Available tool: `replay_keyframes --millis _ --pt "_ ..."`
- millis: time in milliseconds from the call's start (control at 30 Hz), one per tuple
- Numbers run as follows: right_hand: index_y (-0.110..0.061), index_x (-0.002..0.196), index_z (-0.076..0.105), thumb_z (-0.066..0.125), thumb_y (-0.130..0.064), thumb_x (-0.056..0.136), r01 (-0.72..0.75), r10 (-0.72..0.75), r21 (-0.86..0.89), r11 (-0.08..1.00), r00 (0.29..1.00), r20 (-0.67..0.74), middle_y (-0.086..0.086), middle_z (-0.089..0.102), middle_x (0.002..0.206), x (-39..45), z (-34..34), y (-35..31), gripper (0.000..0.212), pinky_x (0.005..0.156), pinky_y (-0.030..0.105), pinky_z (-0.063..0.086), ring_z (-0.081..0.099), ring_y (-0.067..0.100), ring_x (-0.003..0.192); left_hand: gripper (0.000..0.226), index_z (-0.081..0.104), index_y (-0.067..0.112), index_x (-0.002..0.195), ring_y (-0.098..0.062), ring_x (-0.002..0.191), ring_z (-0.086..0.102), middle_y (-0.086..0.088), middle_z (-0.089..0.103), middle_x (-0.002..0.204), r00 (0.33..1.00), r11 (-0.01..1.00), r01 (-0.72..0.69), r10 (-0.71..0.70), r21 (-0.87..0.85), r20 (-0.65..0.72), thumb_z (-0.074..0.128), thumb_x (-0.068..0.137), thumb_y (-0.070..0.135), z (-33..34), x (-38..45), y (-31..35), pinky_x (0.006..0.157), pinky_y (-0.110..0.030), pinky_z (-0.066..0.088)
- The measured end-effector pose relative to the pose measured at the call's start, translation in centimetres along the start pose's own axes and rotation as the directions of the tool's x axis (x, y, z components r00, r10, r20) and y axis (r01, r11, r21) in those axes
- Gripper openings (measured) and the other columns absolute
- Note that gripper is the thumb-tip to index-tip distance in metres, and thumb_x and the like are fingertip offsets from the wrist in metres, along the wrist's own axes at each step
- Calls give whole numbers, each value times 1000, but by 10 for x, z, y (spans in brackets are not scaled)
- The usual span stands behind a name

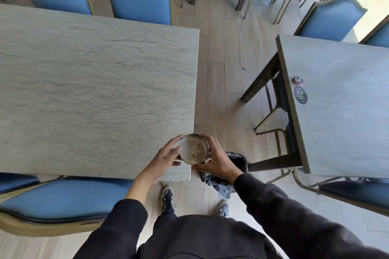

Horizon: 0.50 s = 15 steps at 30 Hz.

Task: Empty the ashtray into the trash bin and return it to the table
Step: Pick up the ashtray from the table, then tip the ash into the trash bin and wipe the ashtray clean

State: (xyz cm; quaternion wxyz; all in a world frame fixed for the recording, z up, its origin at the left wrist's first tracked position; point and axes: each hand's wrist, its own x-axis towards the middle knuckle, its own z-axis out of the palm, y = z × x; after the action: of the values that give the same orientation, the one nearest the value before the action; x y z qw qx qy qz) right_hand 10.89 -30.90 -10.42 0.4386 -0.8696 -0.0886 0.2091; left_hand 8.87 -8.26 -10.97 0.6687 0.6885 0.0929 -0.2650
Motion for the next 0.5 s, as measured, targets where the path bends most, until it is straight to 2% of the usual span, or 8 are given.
replay_keyframes --millis 100,133,233,333,400,500 --pt "-24 146 37 95 -39 61 60 -60 -37 998 998 -12 -11 43 133 -17 -32 23 104 103 36 50 47 12 124 38 52 44 142 -3 105 61 8 57 139 1000 1000 -15 15 0 4 49 107 32 43 4 10 88 -29 58" --pt "-22 145 37 95 -40 61 76 -76 -45 996 997 -11 -10 44 132 -23 -42 32 103 102 36 51 48 13 123 38 51 42 144 0 104 61 13 55 139 1000 1000 -13 13 -12 3 47 108 31 59 5 13 89 -29 58" --pt "-19 144 37 94 -40 62 66 -66 -41 997 998 -13 -3 47 137 -43 -70 64 102 103 35 50 49 13 123 41 47 35 150 -13 106 63 7 60 134 999 997 38 -38 -65 0 43 109 30 110 9 14 84 -29 57" --pt "-20 143 37 94 -44 61 36 -36 -11 999 999 -28 -3 49 138 -61 -93 95 104 103 32 49 50 11 123 42 45 36 151 -18 100 64 -3 60 138 997 994 74 -76 -80 -18 40 110 31 156 16 12 74 -20 54" --pt "-20 142 36 96 -45 59 22 -22 11 1000 999 -42 -5 50 136 -68 -105 112 105 101 26 47 51 9 121 40 47 39 149 -19 103 62 -7 59 140 996 993 80 -83 -92 -26 40 110 32 183 24 10 76 -22 54" --pt "-16 143 37 97 -38 60 14 -12 45 999 998 -61 -2 51 137 -77 -121 136 105 100 23 43 51 11 121 37 49 43 143 -17 101 62 0 59 135 994 990 91 -97 -105 -48 39 110 30 219 35 9 79 -22 56"
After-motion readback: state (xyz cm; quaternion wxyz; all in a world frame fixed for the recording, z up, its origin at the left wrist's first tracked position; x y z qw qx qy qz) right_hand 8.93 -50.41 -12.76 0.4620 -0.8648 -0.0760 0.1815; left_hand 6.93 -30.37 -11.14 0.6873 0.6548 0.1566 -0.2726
